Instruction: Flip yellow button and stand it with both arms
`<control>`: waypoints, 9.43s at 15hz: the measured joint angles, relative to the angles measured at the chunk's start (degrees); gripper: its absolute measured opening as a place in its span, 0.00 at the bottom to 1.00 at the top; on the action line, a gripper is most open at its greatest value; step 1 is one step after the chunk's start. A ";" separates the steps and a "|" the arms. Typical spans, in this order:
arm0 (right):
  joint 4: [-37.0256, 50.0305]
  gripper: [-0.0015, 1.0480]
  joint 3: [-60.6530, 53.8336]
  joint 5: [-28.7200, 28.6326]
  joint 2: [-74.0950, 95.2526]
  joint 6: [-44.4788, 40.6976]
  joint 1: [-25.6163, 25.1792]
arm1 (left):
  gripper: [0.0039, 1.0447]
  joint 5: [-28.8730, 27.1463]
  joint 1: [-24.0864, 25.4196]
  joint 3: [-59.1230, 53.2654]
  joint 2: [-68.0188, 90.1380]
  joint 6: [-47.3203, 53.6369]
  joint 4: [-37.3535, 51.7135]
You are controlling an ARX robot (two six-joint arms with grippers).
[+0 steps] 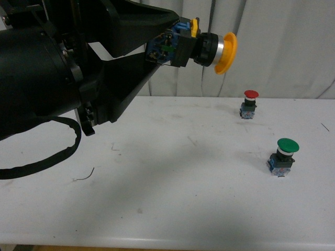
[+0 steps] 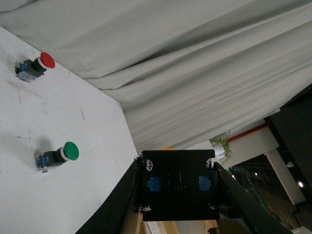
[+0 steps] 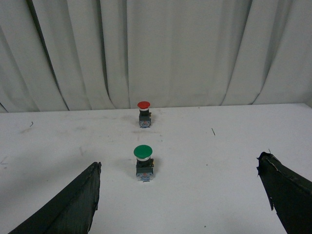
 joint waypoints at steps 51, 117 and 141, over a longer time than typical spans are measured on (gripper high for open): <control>73.79 0.34 29.29 -32.54 95.43 87.17 15.76 | 0.35 -2.32 -2.58 2.36 -0.07 4.50 -1.62; 13.07 0.34 75.82 17.00 125.26 2.38 10.21 | 0.94 -25.05 22.38 -28.81 -93.26 65.11 -73.59; 10.03 0.34 87.56 20.20 135.73 2.51 10.49 | 0.94 -25.05 22.38 -28.81 -93.26 65.11 -73.57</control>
